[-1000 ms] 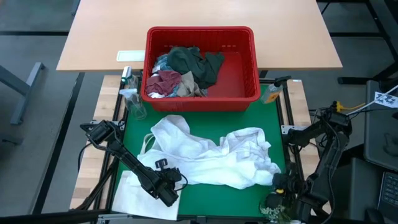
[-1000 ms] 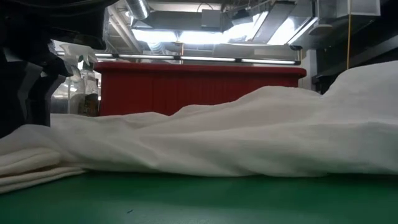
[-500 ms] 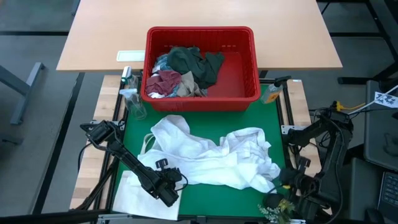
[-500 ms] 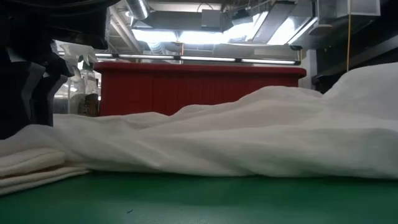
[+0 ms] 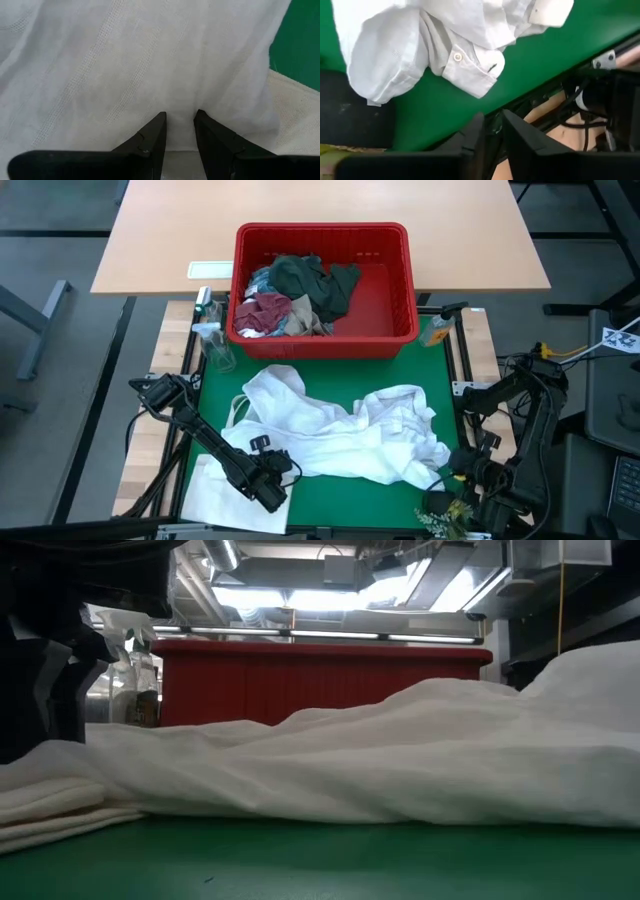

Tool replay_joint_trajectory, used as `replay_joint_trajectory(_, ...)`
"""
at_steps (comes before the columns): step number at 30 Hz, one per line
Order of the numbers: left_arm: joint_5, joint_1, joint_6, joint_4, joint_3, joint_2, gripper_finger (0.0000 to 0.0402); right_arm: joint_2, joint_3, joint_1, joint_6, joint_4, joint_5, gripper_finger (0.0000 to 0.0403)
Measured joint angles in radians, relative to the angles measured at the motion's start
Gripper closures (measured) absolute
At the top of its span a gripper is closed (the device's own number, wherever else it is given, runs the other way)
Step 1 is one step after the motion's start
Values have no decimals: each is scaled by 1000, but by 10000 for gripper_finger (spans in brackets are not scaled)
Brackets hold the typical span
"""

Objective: Fold Laundry from Bin
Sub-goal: Fold the white polo shirt

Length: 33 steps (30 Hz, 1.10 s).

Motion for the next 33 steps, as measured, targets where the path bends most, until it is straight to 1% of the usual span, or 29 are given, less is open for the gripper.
replay_joint_trajectory(4, -4, 0, 0, 1, 0, 0, 300, 0, 0, 0, 25, 3, -43, 279)
replay_joint_trajectory(7, -8, 0, 0, 1, 0, 0, 300, 0, 0, 0, 18, -1, -24, 250)
replay_joint_trajectory(9, -10, 0, 1, 1, 0, 0, 300, 0, 0, -4, 11, -12, 4, 240)
replay_joint_trajectory(12, -11, 0, 1, 1, 0, 0, 300, 0, 0, -45, 8, -7, 25, 237)
replay_joint_trajectory(15, -12, 0, 1, 2, 0, 0, 300, 0, 0, -107, -34, 5, 39, 241)
replay_joint_trajectory(20, -12, 0, 1, 1, 0, 0, 300, -1, 0, -231, -274, 52, 33, 251)
replay_joint_trajectory(24, -12, 0, 2, 1, 0, 0, 300, -1, 0, -329, -465, 66, -31, 261)
replay_joint_trajectory(27, -12, 0, 2, 1, 0, 0, 300, -1, -9, -377, -580, 105, -73, 277)
replay_joint_trajectory(29, -12, -1, 2, 1, 0, 0, 300, -3, -44, -403, -644, 159, -112, 293)
replay_joint_trajectory(33, -22, -13, 2, -2, 0, 1, 300, -2, -162, -427, -735, 249, -195, 333)
